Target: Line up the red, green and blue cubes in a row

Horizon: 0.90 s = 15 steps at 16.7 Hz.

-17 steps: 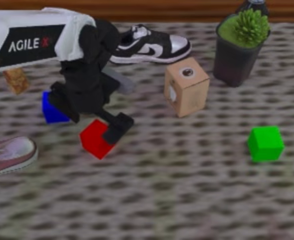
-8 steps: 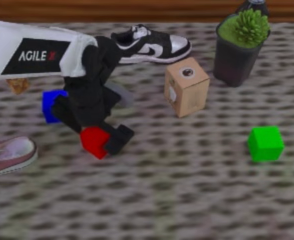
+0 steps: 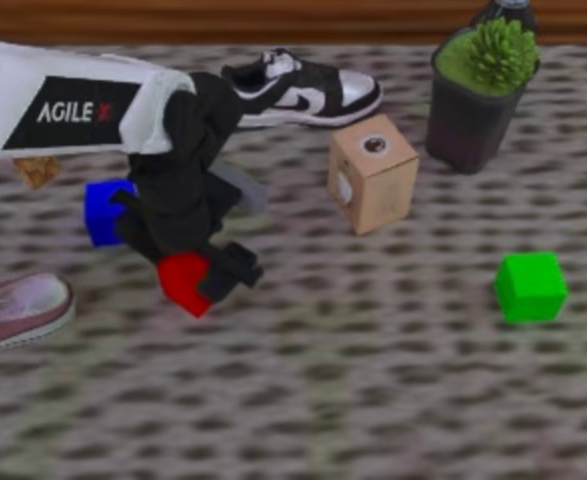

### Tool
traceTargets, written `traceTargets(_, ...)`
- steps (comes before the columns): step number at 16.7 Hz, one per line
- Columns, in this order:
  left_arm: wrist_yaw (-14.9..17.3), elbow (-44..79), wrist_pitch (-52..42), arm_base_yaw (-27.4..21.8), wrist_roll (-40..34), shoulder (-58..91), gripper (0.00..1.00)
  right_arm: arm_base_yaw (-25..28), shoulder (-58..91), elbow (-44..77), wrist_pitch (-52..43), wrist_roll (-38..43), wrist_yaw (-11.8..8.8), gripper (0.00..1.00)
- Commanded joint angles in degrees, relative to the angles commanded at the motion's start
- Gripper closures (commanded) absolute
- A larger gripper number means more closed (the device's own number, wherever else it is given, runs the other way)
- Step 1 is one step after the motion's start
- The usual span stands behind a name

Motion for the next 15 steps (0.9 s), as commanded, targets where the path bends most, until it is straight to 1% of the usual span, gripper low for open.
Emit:
traceTargets(4,0.0,0.0,0.0,0.0,0.0,0.0,0.98,0.0,0.0,0.0,0.0,0.0,0.0,0.0)
traceTargets(5,0.0,0.0,0.0,0.0,0.0,0.0,1.0,0.0,0.0,0.0,0.0,0.0,0.0,0.0)
traceTargets(12,0.0,0.0,0.0,0.0,0.0,0.0,1.0,0.0,0.0,0.0,0.0,0.0,0.0,0.0)
traceTargets(15,0.28,1.25,-1.56,-0.02,-0.02,-1.74,1.0,0.0,0.0,0.0,0.0,0.0,0.0,0.0)
